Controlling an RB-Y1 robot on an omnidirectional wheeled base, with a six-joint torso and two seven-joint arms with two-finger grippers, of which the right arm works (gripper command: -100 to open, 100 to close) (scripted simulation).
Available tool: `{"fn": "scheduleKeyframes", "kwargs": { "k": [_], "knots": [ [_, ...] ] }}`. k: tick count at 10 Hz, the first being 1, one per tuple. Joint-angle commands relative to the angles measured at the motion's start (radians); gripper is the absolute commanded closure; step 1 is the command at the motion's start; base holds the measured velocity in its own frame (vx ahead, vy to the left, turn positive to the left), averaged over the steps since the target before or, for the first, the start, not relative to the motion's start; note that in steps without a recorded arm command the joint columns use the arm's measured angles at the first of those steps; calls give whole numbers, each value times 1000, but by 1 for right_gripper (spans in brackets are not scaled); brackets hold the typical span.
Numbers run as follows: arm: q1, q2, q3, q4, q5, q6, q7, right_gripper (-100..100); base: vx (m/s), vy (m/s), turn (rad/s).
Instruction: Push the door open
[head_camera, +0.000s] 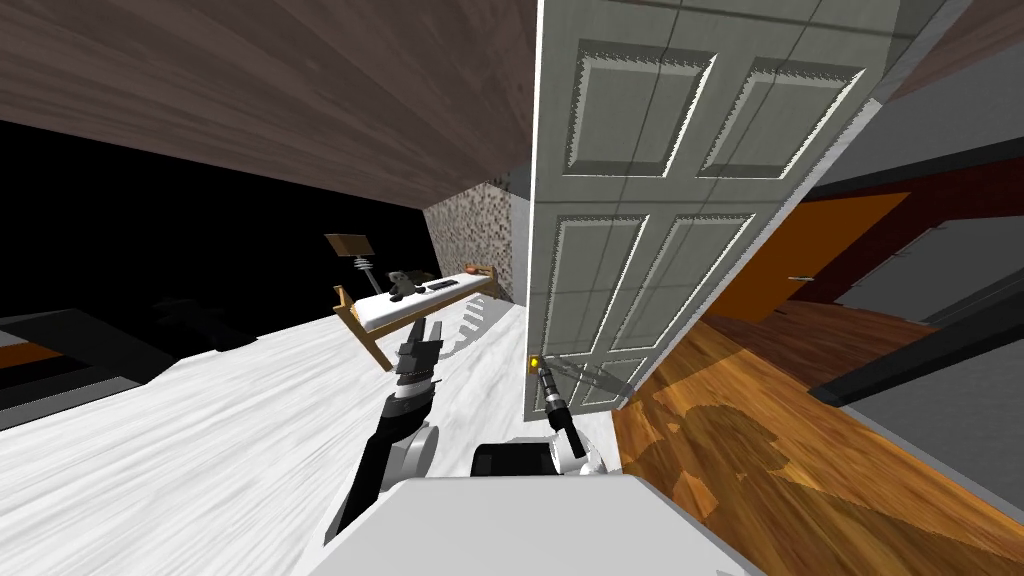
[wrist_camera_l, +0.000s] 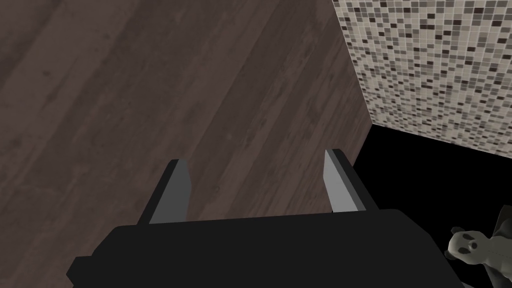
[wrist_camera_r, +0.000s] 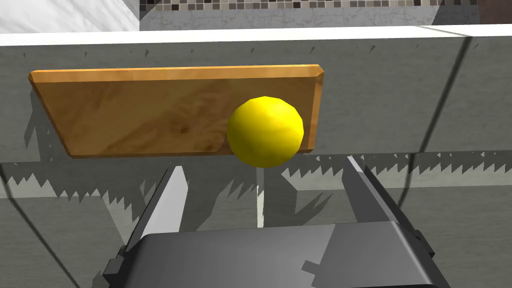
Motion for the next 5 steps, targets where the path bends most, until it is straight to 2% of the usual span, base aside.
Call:
{"fn": "scheduleKeyframes", "kwargs": {
  "k": [1,2,3,5],
  "knots": [
    [-6,31,-5,11,-1,-7,1,-100,169,72,-8],
    [-1,14,-4,5,-1,-3,-2,-100,59,25,-17],
    [-1,14,-4,5,-1,-3,-2,100,-9,-2,15],
    [-1,14,-4,5,-1,-3,-2,100,-19,-10,7]
  ]
}}
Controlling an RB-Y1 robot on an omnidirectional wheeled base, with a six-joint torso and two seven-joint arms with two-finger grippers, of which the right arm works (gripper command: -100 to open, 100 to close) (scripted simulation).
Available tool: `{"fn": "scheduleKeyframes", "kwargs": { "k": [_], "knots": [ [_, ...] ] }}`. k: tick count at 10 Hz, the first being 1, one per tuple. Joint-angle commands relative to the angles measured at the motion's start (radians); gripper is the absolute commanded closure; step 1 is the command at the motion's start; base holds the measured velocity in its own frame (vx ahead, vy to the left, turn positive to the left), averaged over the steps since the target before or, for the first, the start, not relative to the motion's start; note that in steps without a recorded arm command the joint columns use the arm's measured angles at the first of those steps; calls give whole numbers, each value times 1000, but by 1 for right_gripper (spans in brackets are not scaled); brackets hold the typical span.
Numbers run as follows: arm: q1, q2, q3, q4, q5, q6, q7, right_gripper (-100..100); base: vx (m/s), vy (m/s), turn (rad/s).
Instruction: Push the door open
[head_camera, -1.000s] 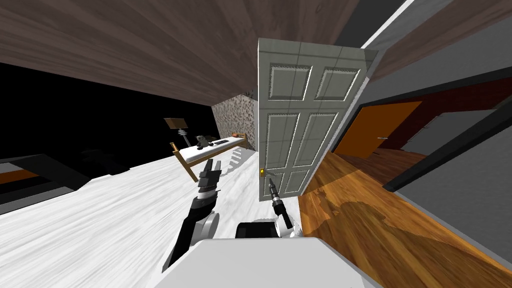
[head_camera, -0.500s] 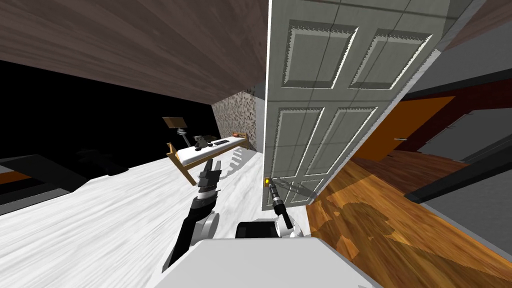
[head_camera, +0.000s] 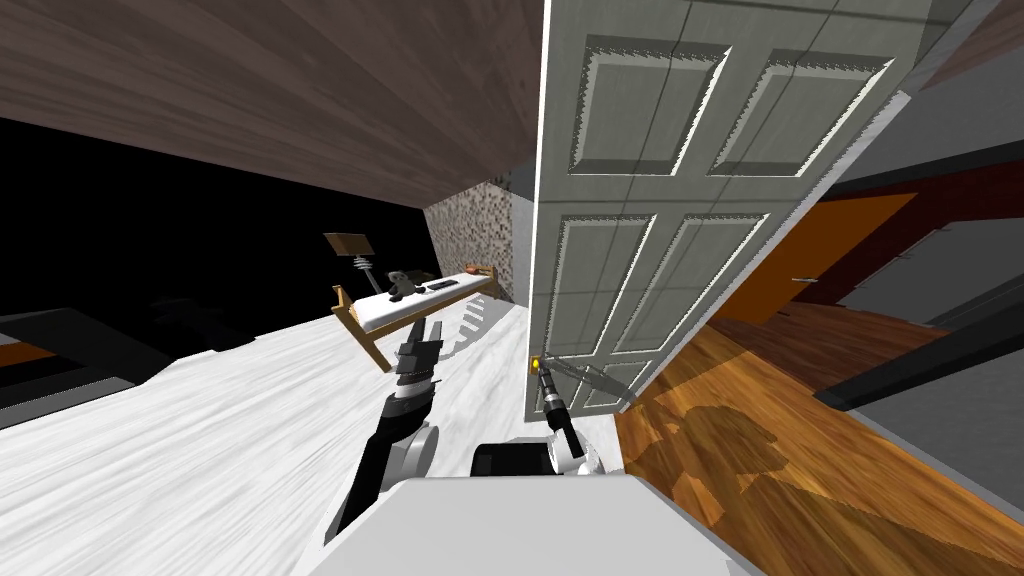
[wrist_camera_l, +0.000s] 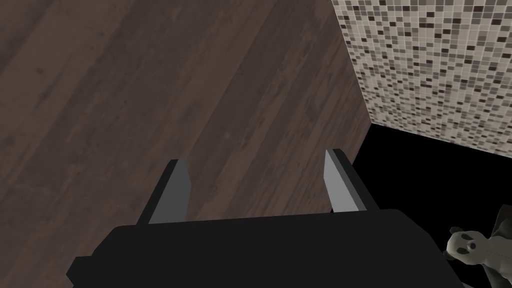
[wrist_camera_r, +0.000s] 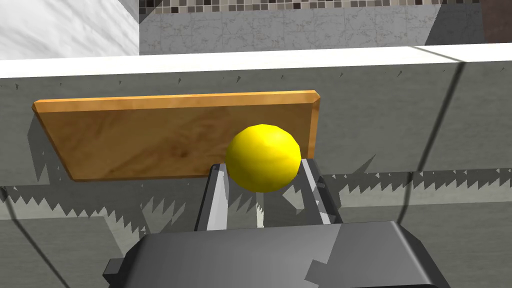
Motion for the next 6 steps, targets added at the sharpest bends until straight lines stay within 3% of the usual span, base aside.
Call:
{"fn": "scheduleKeyframes", "kwargs": {
  "k": [1,3,4,6],
  "knots": [
    [1,0,0,0,0,-1,0,100,-12,-3,0],
    [1,0,0,0,0,-1,0,100,-3,0,-1],
    [-1,-22,-18,2,-9,2,5,100,69,76,-47],
    [-4,-36,-39,2,-20,4,10,100,176,103,-95]
  ]
}}
